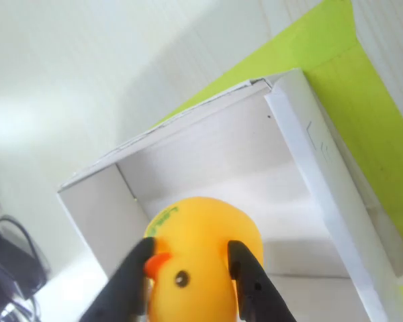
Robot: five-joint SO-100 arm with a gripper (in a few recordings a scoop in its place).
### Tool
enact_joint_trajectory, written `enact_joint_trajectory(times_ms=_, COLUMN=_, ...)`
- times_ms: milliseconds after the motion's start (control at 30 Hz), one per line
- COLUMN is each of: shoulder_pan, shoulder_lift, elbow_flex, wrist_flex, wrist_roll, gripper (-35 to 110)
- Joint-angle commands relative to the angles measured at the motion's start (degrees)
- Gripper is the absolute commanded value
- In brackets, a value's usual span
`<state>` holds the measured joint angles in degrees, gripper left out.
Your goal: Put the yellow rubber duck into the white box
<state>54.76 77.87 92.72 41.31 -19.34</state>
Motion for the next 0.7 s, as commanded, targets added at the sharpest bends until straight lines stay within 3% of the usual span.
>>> enact_joint_trajectory(times_ms=0, shoulder_pan=0.09, shoulder_lift=1.85, elbow_flex=-3.6, wrist_flex=-2.29, wrist_roll=-1.23, gripper=26)
enact_joint_trajectory(times_ms=233, shoulder_pan=-0.26, shoulder_lift=2.2, elbow_flex=-3.25, wrist_flex=-2.99, wrist_roll=-1.32, gripper=27)
enact_joint_trajectory(times_ms=333, shoulder_pan=-2.64, shoulder_lift=7.21, elbow_flex=-2.11, wrist_flex=-2.11, wrist_roll=-0.53, gripper=18)
enact_joint_trajectory(times_ms=533, shoulder_pan=-14.33, shoulder_lift=36.91, elbow_flex=-2.55, wrist_flex=12.3, wrist_roll=14.77, gripper=0)
enact_joint_trajectory(times_ms=667, shoulder_pan=-26.98, shoulder_lift=62.05, elbow_flex=9.4, wrist_flex=5.8, wrist_roll=22.24, gripper=0)
